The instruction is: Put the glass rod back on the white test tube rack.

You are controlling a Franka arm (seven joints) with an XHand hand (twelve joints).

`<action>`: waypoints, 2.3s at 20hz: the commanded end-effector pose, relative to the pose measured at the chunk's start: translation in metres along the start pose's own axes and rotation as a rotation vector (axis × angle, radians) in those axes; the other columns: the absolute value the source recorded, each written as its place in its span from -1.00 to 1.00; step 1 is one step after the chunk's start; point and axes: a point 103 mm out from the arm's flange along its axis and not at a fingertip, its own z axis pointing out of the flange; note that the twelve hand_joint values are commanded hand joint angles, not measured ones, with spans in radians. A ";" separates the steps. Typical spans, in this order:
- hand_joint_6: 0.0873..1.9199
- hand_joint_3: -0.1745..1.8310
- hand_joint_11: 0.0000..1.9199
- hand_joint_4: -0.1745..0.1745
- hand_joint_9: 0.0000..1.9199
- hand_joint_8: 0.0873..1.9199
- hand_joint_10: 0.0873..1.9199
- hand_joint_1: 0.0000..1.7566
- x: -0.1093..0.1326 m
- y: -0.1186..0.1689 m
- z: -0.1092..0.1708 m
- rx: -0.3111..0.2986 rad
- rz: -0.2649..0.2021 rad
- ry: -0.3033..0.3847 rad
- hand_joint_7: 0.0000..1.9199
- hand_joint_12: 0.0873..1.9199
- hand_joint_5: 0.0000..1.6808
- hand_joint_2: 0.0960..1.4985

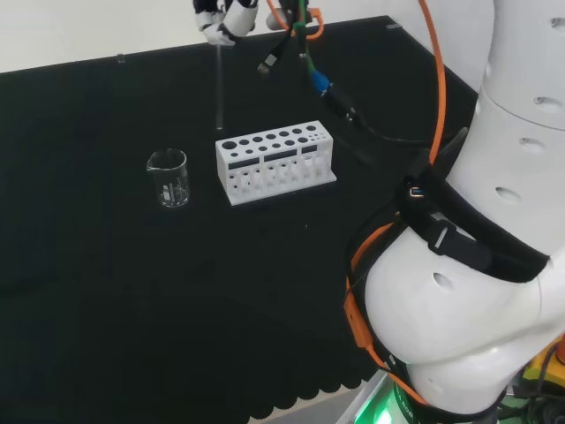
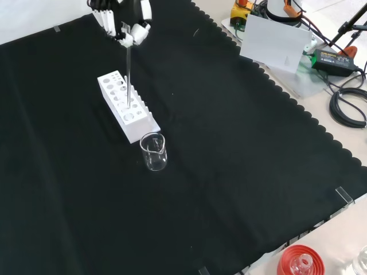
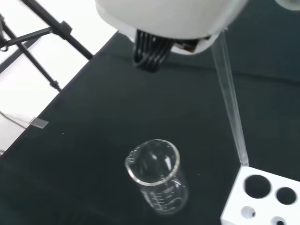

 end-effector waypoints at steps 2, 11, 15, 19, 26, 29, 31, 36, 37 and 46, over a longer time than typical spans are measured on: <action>-0.17 0.06 0.68 -1.00 0.76 -0.06 -0.48 0.51 -0.029 -0.022 -0.007 -0.026 0.061 0.019 0.36 -0.28 0.32 -0.32; -0.17 0.06 0.68 -1.00 0.76 -0.06 -0.48 0.51 -0.065 -0.048 -0.012 -0.038 0.141 0.020 0.36 -0.28 0.32 -0.32; -0.17 0.06 0.68 -1.00 0.76 -0.06 -0.48 0.51 -0.078 -0.058 -0.012 -0.043 0.169 0.026 0.36 -0.28 0.32 -0.32; -0.17 0.06 0.68 -1.00 0.76 -0.06 -0.48 0.51 -0.088 -0.066 -0.014 -0.045 0.192 0.028 0.36 -0.28 0.32 -0.32; -0.17 0.06 0.68 -1.00 0.76 -0.06 -0.48 0.51 -0.093 -0.081 -0.022 -0.055 0.214 0.017 0.36 -0.28 0.32 -0.33; -0.17 0.06 0.68 -1.00 0.76 -0.06 -0.48 0.51 -0.093 -0.090 -0.025 -0.061 0.224 0.013 0.36 -0.28 0.32 -0.33; -0.17 0.06 0.68 -1.00 0.76 -0.06 -0.48 0.51 -0.094 -0.095 -0.027 -0.065 0.233 0.011 0.37 -0.28 0.32 -0.33; -0.17 0.06 0.68 -1.00 0.76 -0.06 -0.48 0.51 -0.093 -0.109 -0.030 -0.071 0.252 0.007 0.37 -0.28 0.32 -0.33; -0.17 0.06 0.68 -1.00 0.76 -0.06 -0.48 0.51 -0.093 -0.112 -0.030 -0.072 0.256 0.006 0.37 -0.28 0.32 -0.33; -0.17 0.07 0.68 -1.00 0.76 -0.07 -0.48 0.51 -0.092 -0.127 -0.024 -0.063 0.276 0.005 0.37 -0.28 0.33 -0.33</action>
